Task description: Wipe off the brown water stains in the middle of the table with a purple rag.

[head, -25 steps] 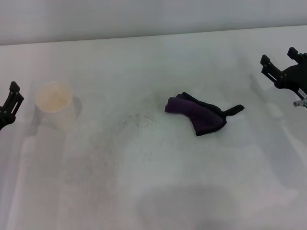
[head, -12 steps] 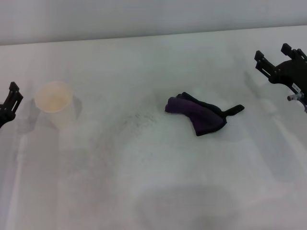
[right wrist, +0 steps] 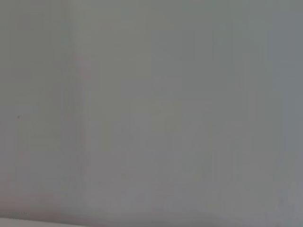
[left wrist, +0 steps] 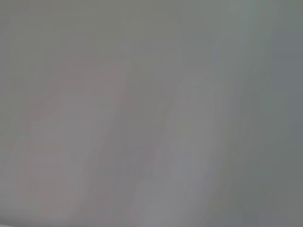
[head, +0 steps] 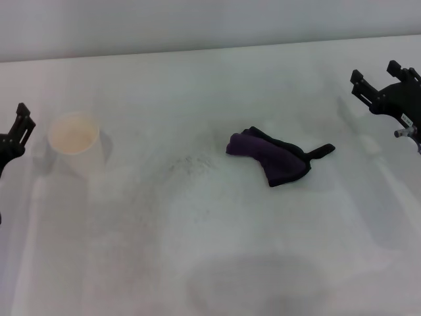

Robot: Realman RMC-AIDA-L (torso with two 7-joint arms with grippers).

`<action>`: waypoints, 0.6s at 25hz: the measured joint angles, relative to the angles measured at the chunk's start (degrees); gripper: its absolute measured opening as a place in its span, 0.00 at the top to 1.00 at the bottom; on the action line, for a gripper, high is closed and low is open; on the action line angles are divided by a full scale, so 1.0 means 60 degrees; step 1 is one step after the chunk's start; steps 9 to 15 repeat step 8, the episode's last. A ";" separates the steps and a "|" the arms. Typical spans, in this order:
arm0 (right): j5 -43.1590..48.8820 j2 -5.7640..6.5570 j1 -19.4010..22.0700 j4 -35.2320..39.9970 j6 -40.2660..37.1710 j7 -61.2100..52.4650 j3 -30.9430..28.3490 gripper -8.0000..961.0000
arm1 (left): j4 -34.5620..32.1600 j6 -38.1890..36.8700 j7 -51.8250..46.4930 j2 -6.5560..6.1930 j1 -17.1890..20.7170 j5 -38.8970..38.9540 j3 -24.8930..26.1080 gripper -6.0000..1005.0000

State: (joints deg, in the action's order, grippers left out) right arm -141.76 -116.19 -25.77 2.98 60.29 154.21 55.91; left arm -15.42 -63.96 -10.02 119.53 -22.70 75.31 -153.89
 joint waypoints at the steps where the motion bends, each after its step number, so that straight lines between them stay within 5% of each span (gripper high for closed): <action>1: 0.0001 0.0000 -0.0003 0.0000 -0.0042 0.0000 -0.0001 0.14 | 0.0009 0.0000 0.0001 0.0000 -0.0038 0.0002 0.0000 0.11; 15: -0.0038 0.0000 -0.0078 0.0000 -0.0298 -0.0485 -0.0020 0.14 | 0.0029 0.0023 -0.0007 -0.0001 -0.0328 0.0008 0.0000 0.11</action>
